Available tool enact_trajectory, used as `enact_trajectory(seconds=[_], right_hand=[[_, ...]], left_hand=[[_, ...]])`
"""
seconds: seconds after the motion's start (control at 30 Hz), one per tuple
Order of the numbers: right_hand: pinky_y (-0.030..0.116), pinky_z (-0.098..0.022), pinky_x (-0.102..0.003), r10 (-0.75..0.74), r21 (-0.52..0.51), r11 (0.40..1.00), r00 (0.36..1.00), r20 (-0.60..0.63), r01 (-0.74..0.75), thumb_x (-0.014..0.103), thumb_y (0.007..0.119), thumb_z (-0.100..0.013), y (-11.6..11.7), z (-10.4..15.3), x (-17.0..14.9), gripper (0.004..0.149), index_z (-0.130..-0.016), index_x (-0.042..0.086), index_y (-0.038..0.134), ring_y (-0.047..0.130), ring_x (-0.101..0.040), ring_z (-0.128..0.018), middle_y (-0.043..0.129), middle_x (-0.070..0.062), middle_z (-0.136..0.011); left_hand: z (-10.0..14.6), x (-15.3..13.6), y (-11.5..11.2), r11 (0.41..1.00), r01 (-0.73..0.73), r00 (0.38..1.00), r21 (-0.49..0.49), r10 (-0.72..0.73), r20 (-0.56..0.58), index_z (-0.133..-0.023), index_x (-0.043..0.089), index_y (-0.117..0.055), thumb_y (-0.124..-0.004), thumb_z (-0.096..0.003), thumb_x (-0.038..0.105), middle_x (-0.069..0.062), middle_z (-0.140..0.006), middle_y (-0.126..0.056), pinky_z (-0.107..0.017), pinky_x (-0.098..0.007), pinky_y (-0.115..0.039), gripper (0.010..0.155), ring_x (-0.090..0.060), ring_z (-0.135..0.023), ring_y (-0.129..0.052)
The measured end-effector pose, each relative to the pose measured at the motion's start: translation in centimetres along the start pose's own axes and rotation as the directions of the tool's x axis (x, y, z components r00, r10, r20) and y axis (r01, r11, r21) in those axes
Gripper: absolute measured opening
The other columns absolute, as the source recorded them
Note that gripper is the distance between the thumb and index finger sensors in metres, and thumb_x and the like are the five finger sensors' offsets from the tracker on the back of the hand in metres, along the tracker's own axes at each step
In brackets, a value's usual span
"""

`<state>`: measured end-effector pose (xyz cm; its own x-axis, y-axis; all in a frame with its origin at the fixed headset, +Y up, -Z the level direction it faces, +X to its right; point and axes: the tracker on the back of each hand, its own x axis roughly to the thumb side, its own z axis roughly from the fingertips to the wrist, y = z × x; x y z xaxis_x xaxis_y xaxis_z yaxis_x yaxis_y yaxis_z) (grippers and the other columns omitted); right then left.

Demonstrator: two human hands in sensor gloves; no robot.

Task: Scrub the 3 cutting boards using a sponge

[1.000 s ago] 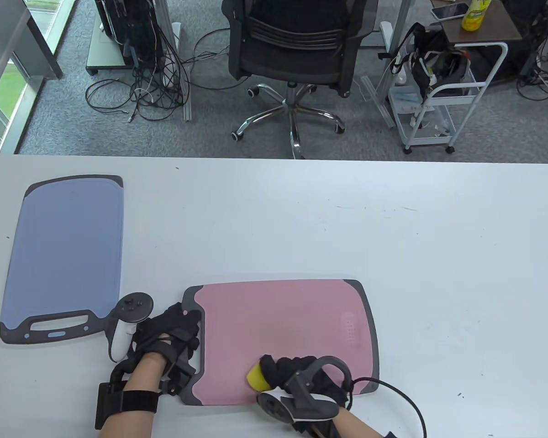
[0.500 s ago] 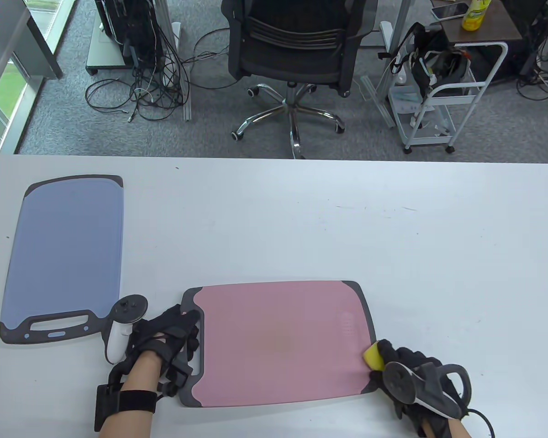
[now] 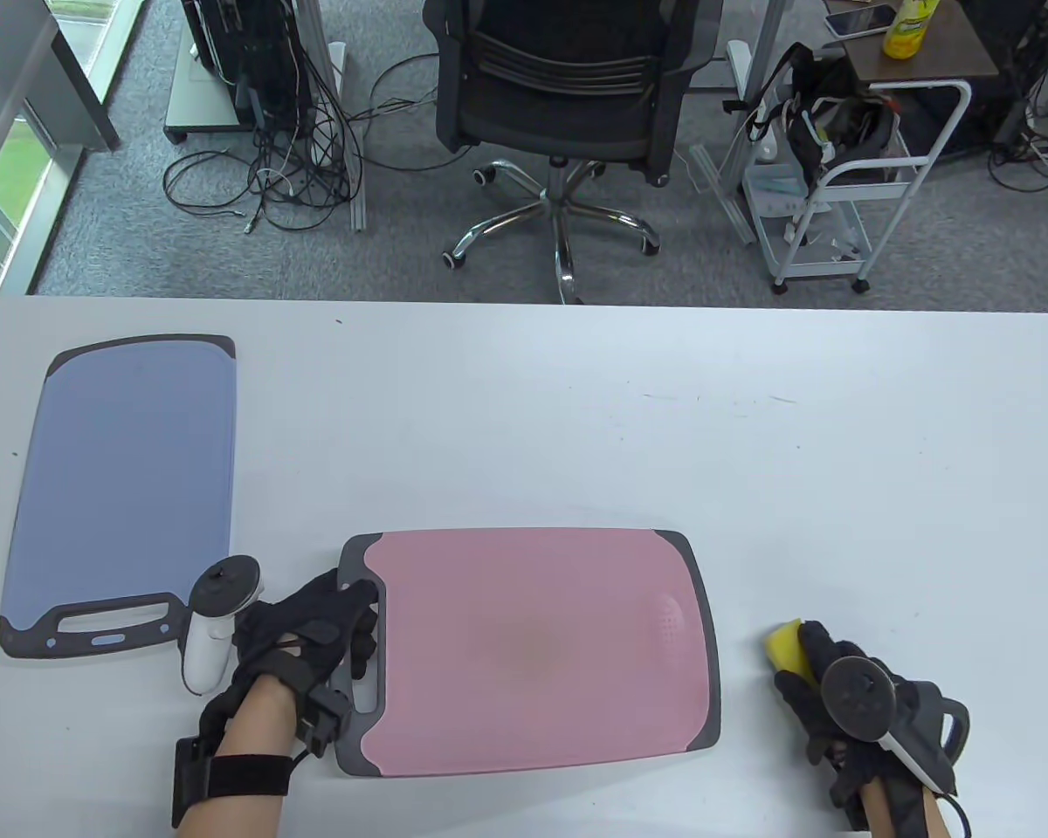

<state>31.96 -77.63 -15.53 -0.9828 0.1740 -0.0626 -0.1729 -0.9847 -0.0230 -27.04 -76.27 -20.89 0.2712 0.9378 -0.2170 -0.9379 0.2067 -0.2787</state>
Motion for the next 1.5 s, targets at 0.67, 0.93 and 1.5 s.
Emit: enact_trajectory(seconds=[0.67,0.93,1.5], right_hand=[[0.077,-0.051,-0.048,-0.21,-0.116,0.972,0.977,-0.044,0.204,0.055,0.078,-0.042,-1.9,1.4,-1.7,0.071,-0.099,0.015,0.068,0.091,-0.026,-0.06,0.085,-0.009,-0.081],[0.077,-0.051,-0.048,-0.22,-0.115,0.97,0.974,-0.047,0.214,0.055,0.078,-0.042,-1.9,1.2,-2.1,0.071,-0.099,0.014,0.068,0.091,-0.026,-0.06,0.085,-0.009,-0.081],[0.078,-0.049,-0.047,-0.022,-0.057,0.998,0.984,0.175,0.032,0.056,0.077,-0.044,-2.2,-3.4,9.2,0.071,-0.1,0.013,0.068,0.092,-0.026,-0.058,0.085,-0.01,-0.08]], left_hand=[[3.8,3.1,-4.9,0.592,0.739,0.409,0.322,-0.774,0.484,-0.083,0.031,-0.079,-0.091,-0.0451,0.032,0.009,-0.084,-0.09,-0.071,-0.051,-0.076,0.04,-0.019,-0.09,-0.095],[4.3,3.3,-7.5,0.276,0.804,0.064,0.527,-0.921,0.384,-0.089,0.031,-0.07,-0.086,-0.0516,0.032,0.01,-0.09,-0.082,-0.073,-0.05,-0.075,0.04,-0.018,-0.096,-0.089],[4.0,1.4,-10.2,0.253,0.814,-0.01,0.523,-0.895,0.446,-0.093,0.032,-0.062,-0.082,-0.0569,0.04,0.01,-0.094,-0.074,-0.077,-0.05,-0.067,0.042,-0.019,-0.098,-0.08]])
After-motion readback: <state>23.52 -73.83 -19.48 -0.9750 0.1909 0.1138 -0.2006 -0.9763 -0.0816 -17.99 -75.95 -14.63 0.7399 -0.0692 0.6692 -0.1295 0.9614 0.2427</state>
